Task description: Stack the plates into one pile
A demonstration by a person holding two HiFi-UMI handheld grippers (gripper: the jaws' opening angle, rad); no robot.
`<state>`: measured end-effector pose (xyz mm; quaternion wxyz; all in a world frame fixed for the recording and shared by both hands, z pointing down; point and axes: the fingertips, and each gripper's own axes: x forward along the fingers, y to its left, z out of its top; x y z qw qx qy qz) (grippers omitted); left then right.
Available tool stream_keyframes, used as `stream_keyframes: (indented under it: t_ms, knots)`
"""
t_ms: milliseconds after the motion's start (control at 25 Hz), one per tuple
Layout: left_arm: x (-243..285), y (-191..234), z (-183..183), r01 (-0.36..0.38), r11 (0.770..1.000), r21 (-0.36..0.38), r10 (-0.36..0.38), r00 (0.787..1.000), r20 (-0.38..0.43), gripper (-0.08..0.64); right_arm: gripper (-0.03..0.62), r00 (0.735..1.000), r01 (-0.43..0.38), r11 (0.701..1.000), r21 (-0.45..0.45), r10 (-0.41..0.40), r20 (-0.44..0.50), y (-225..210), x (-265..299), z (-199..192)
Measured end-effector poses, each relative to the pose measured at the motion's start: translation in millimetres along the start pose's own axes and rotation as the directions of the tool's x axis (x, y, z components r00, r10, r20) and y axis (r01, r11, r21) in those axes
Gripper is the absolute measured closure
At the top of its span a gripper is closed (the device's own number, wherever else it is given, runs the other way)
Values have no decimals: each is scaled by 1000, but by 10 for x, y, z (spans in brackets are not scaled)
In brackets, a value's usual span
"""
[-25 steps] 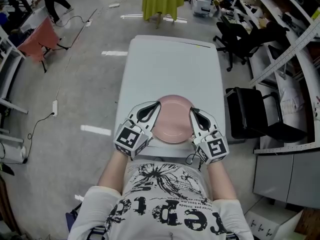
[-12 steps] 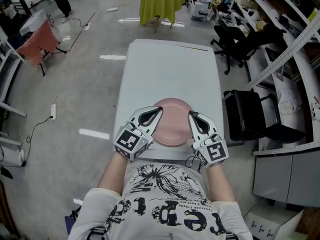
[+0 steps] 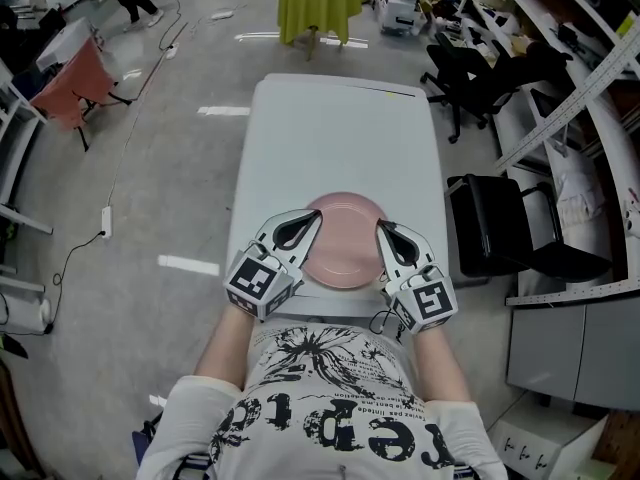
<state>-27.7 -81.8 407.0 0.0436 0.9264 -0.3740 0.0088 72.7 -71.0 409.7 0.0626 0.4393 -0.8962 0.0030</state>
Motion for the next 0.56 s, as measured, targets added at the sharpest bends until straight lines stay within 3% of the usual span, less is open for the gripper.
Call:
stream_keyframes:
  t_ms: [560]
  knots:
    - [5,69,5,-8,1000,-7,8,1000,-13,557,588,1000,19,1000,4,-19,-3,-11,28,4]
